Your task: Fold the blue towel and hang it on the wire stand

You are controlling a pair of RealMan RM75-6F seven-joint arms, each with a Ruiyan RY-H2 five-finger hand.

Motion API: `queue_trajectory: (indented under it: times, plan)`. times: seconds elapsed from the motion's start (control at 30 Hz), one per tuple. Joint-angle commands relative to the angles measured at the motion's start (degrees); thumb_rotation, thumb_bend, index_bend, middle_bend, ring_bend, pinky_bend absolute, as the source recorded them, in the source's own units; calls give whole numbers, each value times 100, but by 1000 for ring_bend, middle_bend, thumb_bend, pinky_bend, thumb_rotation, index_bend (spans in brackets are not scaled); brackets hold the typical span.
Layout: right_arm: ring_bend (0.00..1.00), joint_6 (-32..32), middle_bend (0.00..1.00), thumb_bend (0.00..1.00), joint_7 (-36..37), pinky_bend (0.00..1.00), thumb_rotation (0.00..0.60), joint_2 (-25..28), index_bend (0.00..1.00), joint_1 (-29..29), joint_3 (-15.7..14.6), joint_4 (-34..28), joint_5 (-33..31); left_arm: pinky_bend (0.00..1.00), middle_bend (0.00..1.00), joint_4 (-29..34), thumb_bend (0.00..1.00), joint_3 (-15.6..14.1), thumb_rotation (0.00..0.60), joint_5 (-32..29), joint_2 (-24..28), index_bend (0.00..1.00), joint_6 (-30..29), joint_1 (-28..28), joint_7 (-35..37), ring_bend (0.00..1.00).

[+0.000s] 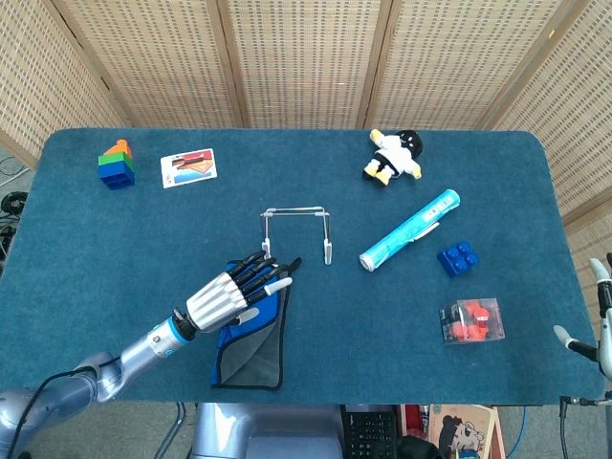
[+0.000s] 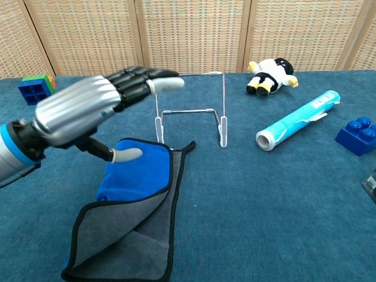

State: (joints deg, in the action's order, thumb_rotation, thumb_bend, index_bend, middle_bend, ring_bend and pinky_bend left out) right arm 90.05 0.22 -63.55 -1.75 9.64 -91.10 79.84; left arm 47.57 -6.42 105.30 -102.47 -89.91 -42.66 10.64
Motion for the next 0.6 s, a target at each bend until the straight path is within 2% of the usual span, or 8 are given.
queue_trajectory:
  times: [0.03,0.2,0.4,0.6]
  plan:
    - [0,13,0,0,-9,0,600,-3,0,3,-1,-5,9,42,0,538,294,-139,600,126,561,140,-140,103,117,0]
    - [0,0,0,0,-34,0,600,-9,0,1,-5,-5,-1,42,0,783,314,-624,600,396,1264,224,-215,346,257,0]
    - [0,-24,0,0,-89,0,600,-33,0,-19,2,8,-18,47,0,738,314,-909,600,604,1907,270,-481,562,299,0]
    - [0,-40,0,0,-199,0,600,-72,0,-47,-12,-22,11,51,0,544,313,-1166,600,794,1922,276,-461,748,503,0]
